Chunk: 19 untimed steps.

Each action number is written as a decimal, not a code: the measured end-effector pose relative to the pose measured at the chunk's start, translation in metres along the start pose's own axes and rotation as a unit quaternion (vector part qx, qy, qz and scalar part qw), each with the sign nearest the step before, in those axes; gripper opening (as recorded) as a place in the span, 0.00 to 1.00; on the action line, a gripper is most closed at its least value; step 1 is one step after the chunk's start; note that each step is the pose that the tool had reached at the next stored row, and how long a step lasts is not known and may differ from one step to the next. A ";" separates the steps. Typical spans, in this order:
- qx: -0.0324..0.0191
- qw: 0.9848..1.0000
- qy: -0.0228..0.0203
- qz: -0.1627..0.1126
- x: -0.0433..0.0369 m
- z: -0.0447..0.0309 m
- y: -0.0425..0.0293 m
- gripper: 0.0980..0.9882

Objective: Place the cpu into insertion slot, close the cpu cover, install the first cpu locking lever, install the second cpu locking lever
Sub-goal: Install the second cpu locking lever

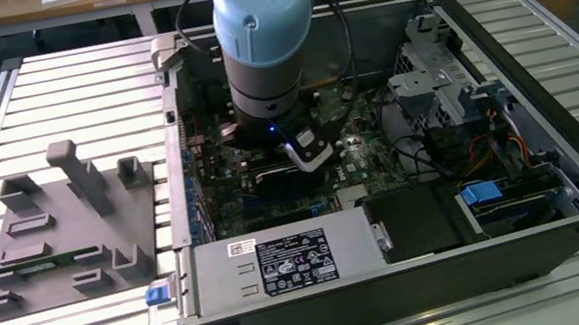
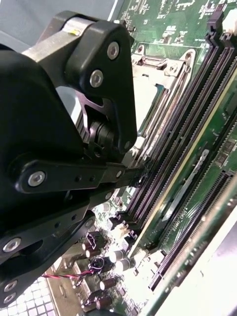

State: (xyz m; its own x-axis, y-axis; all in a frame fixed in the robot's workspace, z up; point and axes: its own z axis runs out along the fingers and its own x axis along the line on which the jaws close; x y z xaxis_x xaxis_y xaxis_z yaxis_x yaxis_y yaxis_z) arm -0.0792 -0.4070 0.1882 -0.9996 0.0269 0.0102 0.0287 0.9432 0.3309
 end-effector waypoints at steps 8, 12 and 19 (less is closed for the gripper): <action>-0.004 1.000 0.000 0.000 0.0021 0.0014 -0.0004 0.01; -0.004 1.000 0.000 0.000 0.0022 -0.0018 0.0008 0.01; -0.004 1.000 0.000 0.000 0.0024 -0.0127 0.0045 0.01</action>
State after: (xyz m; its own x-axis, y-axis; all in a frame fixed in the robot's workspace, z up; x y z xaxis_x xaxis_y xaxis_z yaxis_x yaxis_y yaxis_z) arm -0.0814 -0.4069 0.2017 -0.9996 0.0268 0.0103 0.0287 0.9405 0.3385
